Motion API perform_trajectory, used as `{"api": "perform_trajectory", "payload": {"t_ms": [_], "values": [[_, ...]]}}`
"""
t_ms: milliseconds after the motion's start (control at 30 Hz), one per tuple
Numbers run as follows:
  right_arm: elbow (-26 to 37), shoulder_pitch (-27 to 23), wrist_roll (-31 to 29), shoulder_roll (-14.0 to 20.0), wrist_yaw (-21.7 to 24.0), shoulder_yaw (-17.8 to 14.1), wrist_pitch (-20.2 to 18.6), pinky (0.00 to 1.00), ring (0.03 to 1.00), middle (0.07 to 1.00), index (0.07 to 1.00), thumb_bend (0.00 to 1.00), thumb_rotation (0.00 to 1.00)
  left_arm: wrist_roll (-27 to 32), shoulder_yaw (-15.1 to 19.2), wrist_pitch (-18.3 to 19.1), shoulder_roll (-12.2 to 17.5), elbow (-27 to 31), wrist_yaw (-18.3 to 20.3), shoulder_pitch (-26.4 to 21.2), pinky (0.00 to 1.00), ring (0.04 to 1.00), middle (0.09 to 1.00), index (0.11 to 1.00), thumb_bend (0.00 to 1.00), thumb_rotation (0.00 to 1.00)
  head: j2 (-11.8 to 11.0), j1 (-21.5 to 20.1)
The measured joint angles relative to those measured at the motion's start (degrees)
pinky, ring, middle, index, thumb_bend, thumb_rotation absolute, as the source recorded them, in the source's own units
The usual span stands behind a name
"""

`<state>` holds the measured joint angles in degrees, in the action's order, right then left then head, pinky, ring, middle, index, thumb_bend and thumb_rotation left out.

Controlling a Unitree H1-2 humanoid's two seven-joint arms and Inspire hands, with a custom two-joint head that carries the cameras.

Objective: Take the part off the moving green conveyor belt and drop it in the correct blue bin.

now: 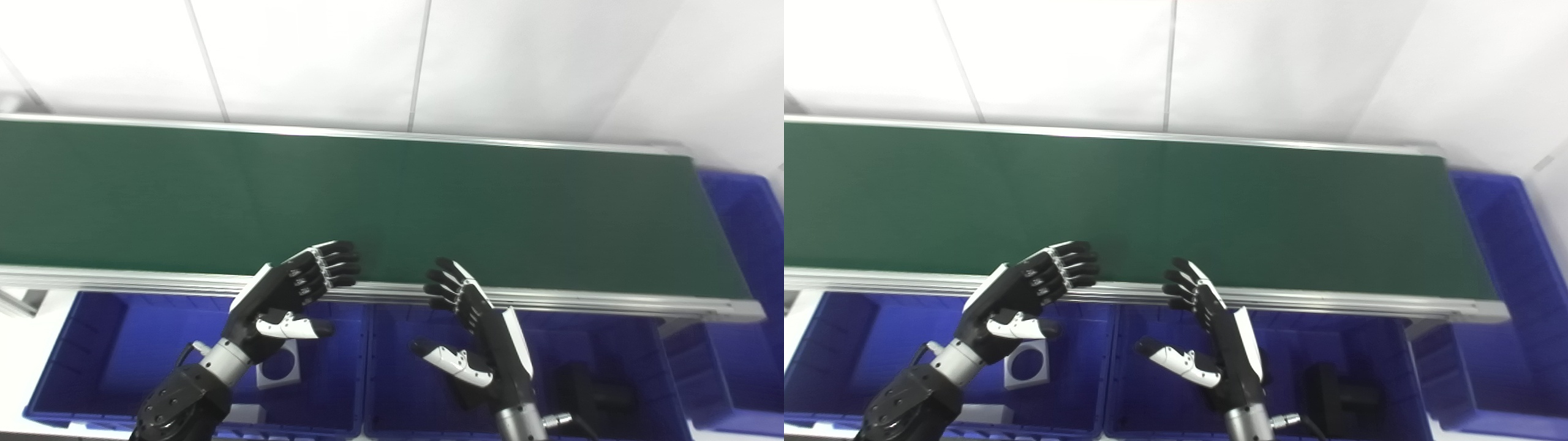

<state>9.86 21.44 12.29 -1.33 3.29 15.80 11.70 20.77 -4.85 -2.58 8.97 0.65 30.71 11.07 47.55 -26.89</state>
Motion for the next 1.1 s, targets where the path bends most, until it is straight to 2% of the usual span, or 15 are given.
{"api": "perform_trajectory", "payload": {"t_ms": [167, 400, 567, 633, 800, 1100], "values": [[-0.2, -0.8, 0.9, -0.7, -0.7, 0.5, 0.0, 0.72, 0.798, 0.838, 0.896, 0.8, 0.47, 0.6, 0.6, -0.3, 0.7, -0.6, 0.9, -0.7, 0.8, 0.799, 0.801, 0.775, 0.96, 0.16, 0.9, -1.1], [-1.1, -0.9, 0.8, -0.9, -1.7, 0.7, 0.0, 0.73, 0.798, 0.836, 0.893, 0.8, 0.46, 1.0, 1.0, -0.7, 1.0, -1.7, 1.6, -1.6, 0.79, 0.795, 0.8, 0.775, 0.96, 0.16, 0.7, -0.7], [-1.3, -0.8, 0.5, -0.9, -2.1, 0.8, 0.0, 0.73, 0.801, 0.84, 0.896, 0.8, 0.46, -1.5, 0.9, -2.9, 1.5, -1.4, 1.3, -1.8, 0.78, 0.79, 0.801, 0.777, 0.96, 0.17, 0.6, -0.4], [-1.3, -0.6, 0.4, -0.9, -2.2, 0.8, 0.0, 0.73, 0.8, 0.84, 0.897, 0.8, 0.47, -2.6, 0.7, -3.3, 1.7, -1.2, 1.0, -1.7, 0.78, 0.794, 0.805, 0.781, 0.95, 0.16, -0.3, 1.8], [-1.3, 0.3, -0.1, -0.8, -2.4, 0.8, 0.9, 0.73, 0.795, 0.838, 0.894, 0.79, 0.47, -4.1, 0.3, -4.8, 2.1, 1.1, 0.4, -0.4, 0.79, 0.792, 0.797, 0.774, 0.94, 0.12, -1.2, 2.5], [-1.3, 1.4, 0.6, -0.7, -3.4, 0.8, 1.8, 0.73, 0.79, 0.83, 0.885, 0.77, 0.47, -3.3, -0.5, -5.0, 1.9, 0.7, 0.4, 0.9, 0.78, 0.78, 0.786, 0.762, 0.97, 0.15, -2.8, 4.6]]}}
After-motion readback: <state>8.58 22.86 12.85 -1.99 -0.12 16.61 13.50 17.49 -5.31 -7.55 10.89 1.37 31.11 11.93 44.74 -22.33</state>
